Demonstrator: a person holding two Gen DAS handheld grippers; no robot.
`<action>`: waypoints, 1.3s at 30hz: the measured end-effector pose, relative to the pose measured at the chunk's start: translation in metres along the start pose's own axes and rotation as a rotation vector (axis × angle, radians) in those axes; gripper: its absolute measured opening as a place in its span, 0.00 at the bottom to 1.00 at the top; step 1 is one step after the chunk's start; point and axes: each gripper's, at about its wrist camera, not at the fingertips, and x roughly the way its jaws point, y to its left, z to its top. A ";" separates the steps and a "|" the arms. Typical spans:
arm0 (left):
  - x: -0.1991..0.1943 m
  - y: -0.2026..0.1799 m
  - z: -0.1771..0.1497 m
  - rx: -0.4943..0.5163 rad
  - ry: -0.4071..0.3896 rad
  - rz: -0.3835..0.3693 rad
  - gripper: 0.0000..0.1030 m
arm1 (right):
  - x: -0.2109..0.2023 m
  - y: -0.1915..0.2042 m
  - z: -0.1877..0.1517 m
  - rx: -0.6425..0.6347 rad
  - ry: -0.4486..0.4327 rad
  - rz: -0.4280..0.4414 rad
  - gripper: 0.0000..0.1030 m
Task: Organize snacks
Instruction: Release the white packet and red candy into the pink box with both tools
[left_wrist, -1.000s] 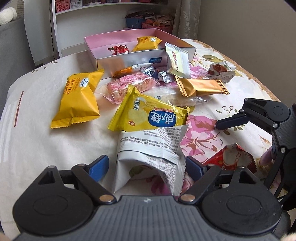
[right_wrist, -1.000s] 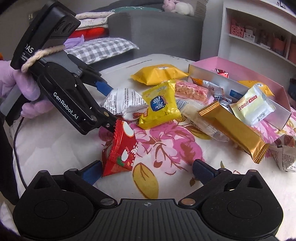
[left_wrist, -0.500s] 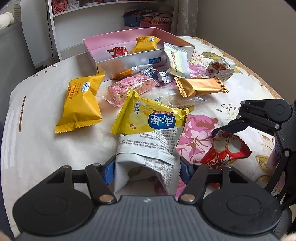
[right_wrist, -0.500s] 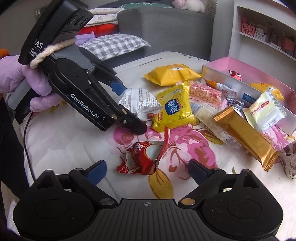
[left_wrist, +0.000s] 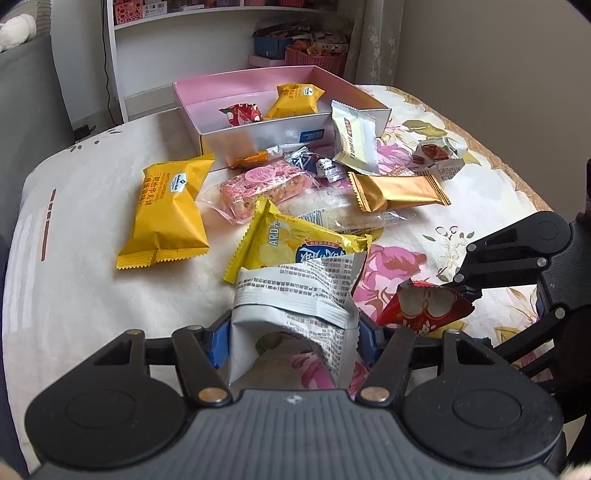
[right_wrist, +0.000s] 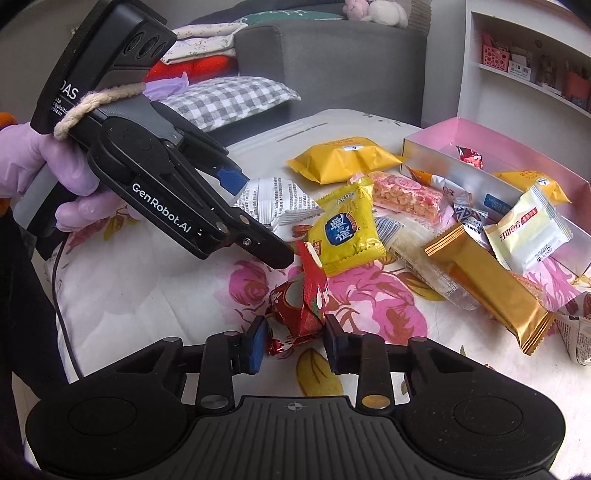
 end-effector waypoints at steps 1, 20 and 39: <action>-0.002 0.000 0.001 0.000 -0.005 0.002 0.59 | -0.001 0.000 0.000 0.002 -0.005 0.000 0.30; -0.012 0.019 0.040 -0.082 -0.114 0.066 0.59 | -0.035 -0.043 0.037 0.125 -0.176 -0.095 0.30; 0.027 0.017 0.129 -0.129 -0.153 0.152 0.59 | -0.037 -0.158 0.061 0.366 -0.252 -0.304 0.31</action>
